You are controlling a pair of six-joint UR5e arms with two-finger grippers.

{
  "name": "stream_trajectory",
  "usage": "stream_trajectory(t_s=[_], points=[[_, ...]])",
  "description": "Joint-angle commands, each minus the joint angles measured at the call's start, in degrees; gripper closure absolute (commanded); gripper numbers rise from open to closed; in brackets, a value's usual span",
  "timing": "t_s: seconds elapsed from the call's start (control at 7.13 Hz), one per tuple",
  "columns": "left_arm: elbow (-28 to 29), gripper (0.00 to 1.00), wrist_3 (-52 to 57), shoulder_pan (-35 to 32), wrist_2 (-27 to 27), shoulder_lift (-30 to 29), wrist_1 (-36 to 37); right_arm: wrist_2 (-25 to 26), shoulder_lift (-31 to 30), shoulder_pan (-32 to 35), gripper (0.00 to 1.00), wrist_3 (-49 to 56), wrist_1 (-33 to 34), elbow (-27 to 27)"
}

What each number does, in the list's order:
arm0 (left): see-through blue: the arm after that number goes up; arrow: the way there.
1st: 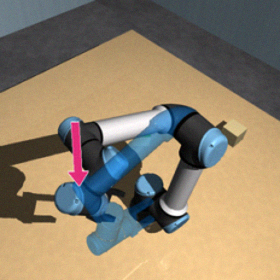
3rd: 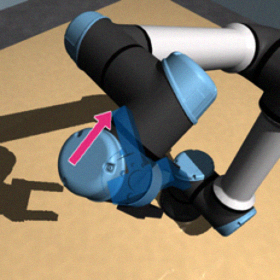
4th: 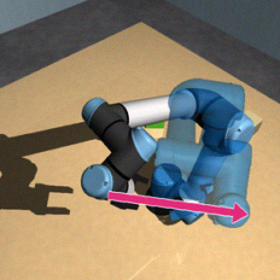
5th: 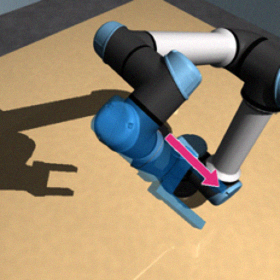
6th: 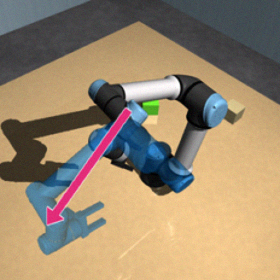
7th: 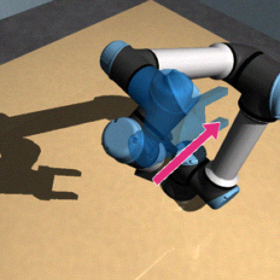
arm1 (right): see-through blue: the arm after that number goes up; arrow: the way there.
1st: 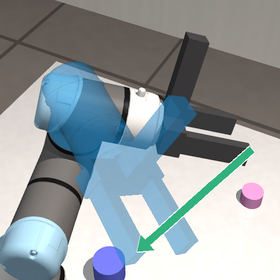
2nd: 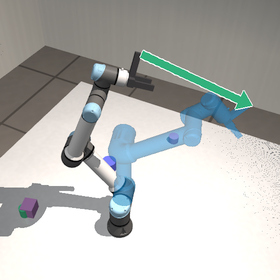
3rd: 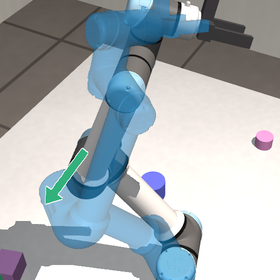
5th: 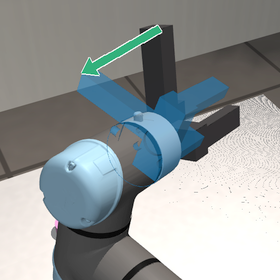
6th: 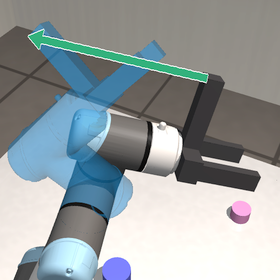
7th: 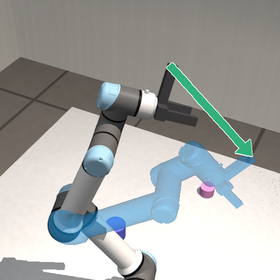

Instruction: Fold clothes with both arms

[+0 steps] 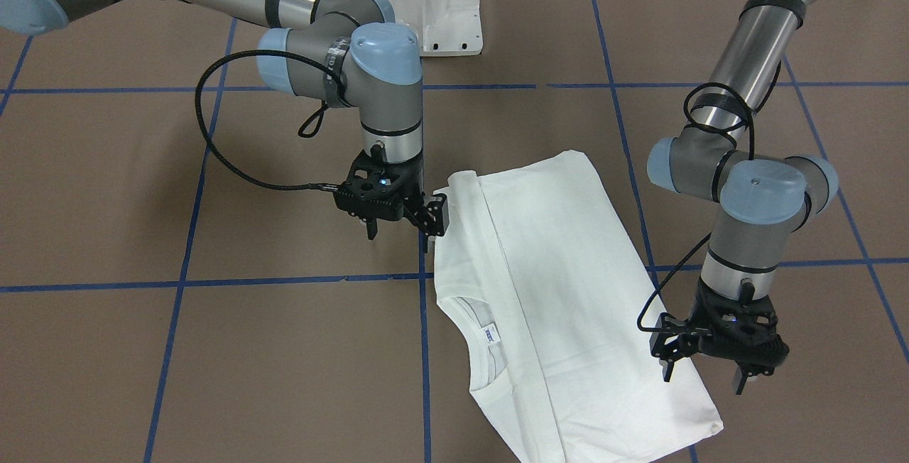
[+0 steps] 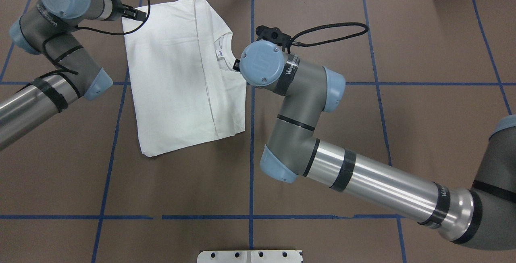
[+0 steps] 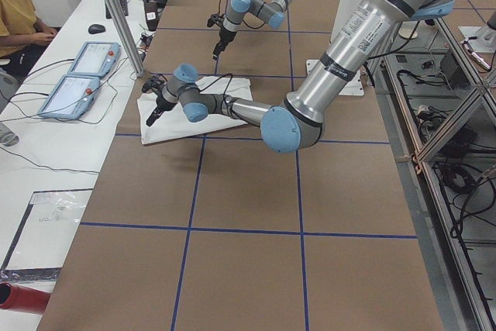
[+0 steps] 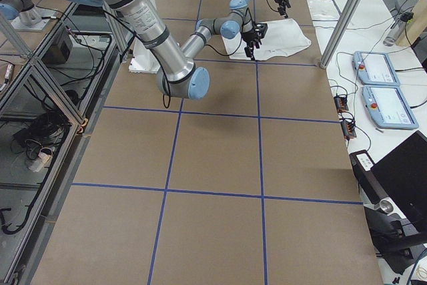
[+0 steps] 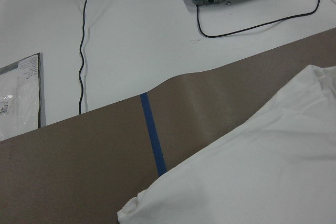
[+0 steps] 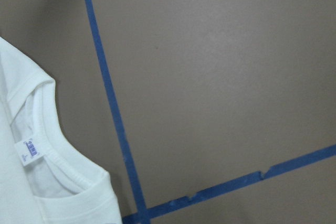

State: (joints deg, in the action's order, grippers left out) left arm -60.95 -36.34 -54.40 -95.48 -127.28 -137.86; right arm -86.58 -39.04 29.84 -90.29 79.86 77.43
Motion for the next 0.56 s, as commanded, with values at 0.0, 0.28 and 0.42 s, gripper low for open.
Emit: stream_trajectory(t_s=[0.0, 0.28, 0.42], points=[[-0.8, 0.00, -0.1, 0.1, -0.1, 0.5, -0.1, 3.9, 4.9, -3.8, 0.15, -1.2, -3.3, -8.6], [-0.8, 0.00, -0.5, 0.1, -0.1, 0.5, -0.1, 5.5, 5.0, -5.9, 0.26, -0.9, -3.4, -9.7], [-1.2, 0.00, -0.5, 0.1, 0.0, 1.0, -0.1, 5.7, 5.0, -6.4, 0.30, -0.8, -3.4, -10.2]])
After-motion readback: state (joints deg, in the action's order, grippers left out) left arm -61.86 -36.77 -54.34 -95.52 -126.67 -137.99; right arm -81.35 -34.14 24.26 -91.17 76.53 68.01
